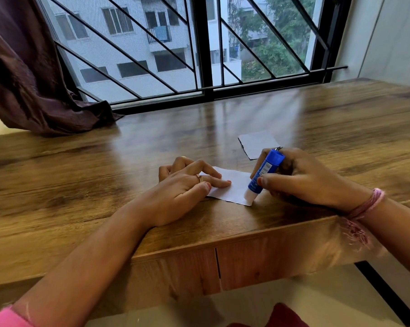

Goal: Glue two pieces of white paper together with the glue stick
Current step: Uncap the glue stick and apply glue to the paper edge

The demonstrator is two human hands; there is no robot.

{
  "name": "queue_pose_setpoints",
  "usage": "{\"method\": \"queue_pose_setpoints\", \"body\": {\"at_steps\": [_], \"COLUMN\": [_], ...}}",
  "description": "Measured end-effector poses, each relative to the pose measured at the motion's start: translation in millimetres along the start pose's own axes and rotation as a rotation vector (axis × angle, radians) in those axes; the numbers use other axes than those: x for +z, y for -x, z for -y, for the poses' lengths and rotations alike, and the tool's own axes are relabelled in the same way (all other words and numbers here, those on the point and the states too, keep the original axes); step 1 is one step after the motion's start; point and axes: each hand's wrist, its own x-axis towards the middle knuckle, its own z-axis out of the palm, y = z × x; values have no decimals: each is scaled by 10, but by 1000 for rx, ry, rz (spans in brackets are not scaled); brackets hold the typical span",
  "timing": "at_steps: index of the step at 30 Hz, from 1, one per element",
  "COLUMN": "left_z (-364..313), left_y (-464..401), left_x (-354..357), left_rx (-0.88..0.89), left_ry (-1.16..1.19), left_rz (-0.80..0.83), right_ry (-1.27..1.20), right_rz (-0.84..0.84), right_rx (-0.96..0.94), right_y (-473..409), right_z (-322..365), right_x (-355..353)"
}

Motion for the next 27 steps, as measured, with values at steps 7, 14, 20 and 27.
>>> {"method": "queue_pose_setpoints", "body": {"at_steps": [7, 14, 20, 27], "left_z": [-2, 3, 30, 100], "left_y": [6, 9, 17, -24], "left_x": [-1, -5, -14, -74], "left_rx": [10, 19, 19, -22], "left_ry": [-3, 8, 91, 371], "left_rz": [-11, -18, -89, -602], "right_ry": [-220, -348, -328, -330], "right_rz": [-303, -290, -234, -188], "right_rx": [48, 46, 147, 165], "right_y": [-40, -55, -68, -79], "right_z": [-92, -97, -86, -69], "right_x": [-52, -96, -86, -66]}}
